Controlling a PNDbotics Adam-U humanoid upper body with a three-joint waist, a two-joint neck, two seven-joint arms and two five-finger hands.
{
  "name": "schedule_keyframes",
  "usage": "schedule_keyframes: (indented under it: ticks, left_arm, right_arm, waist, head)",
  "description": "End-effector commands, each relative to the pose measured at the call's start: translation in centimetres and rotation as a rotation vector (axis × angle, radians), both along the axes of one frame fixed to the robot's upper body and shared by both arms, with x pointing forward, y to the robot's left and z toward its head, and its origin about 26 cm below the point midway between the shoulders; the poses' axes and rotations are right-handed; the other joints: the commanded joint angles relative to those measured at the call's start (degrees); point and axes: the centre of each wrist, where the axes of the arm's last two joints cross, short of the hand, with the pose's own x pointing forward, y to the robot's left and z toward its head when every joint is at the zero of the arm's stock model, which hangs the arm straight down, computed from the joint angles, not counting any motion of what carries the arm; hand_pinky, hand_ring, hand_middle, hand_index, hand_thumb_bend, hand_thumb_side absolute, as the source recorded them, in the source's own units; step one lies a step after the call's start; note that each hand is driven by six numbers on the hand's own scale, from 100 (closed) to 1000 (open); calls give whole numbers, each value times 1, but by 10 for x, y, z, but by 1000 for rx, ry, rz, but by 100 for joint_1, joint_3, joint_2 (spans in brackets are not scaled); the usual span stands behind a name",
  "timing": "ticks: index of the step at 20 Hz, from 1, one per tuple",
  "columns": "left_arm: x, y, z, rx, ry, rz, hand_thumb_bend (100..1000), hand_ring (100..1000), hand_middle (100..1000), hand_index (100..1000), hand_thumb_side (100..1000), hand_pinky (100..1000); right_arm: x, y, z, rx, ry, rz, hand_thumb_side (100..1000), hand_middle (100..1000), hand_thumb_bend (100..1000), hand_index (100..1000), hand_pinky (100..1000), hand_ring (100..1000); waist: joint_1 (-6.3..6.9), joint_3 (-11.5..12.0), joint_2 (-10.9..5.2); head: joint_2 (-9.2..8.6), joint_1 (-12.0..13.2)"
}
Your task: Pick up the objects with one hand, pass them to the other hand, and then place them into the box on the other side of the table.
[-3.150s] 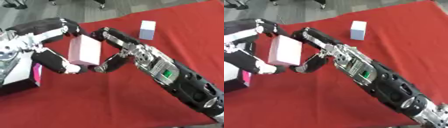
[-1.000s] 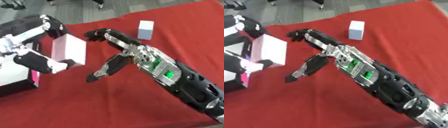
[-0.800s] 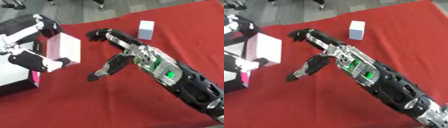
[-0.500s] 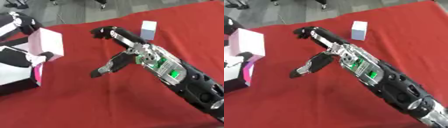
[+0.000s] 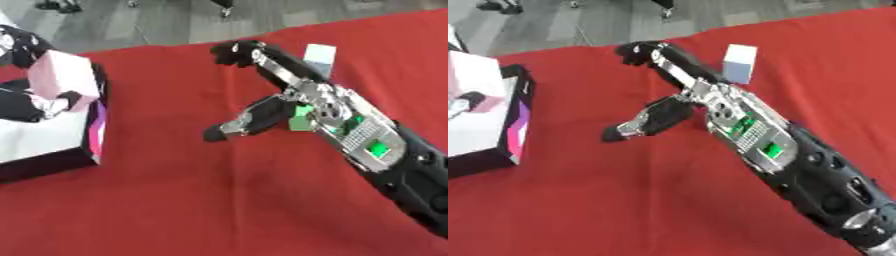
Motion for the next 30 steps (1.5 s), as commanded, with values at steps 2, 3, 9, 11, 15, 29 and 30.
schedule_keyframes:
  ticks: [2, 3, 9, 11, 15, 29, 30]
  left_arm:
    - [10, 26, 5, 15, -25, 100, 257, 531, 366, 414, 100, 721]
    - [13, 29, 2, 14, -22, 119, 257, 531, 366, 414, 100, 721]
    - [35, 48, -18, 4, 15, 213, 241, 534, 372, 423, 100, 720]
    - [42, 51, -24, -5, 31, 226, 229, 535, 375, 428, 105, 720]
    - [57, 53, -39, -25, 70, 241, 249, 548, 400, 457, 115, 729]
    - [77, 71, -71, 46, 144, 355, 722, 823, 760, 857, 428, 868]
    - [77, 71, -70, 47, 141, 359, 725, 823, 760, 858, 423, 868]
  right_arm:
    - [-3, -6, 15, 5, -47, -7, 433, 777, 840, 893, 864, 848]
    - [-3, -7, 16, 6, -49, -9, 433, 777, 839, 893, 864, 848]
    - [-4, -11, 20, 9, -60, -16, 433, 776, 833, 892, 863, 846]
    - [-5, -12, 22, 10, -63, -18, 432, 775, 831, 892, 863, 846]
    - [-6, -14, 25, 21, -73, -22, 432, 774, 829, 891, 862, 845]
    - [-7, -22, 28, 14, -83, -45, 434, 773, 828, 891, 863, 844]
    - [-7, -22, 28, 13, -84, -47, 433, 773, 828, 891, 863, 844]
  waist:
    - [-121, 1, -55]
    - [-132, -2, -48]
    - [-201, -38, -6]
    - [-215, -46, 7]
    - [-246, -80, 36]
    - [-254, -151, 35]
    - [-254, -154, 28]
  head:
    - [-8, 215]
    - [-8, 246]
    - [-8, 423]
    - [-8, 462]
    - [-8, 485]
    - [-8, 248]
    - [-8, 225]
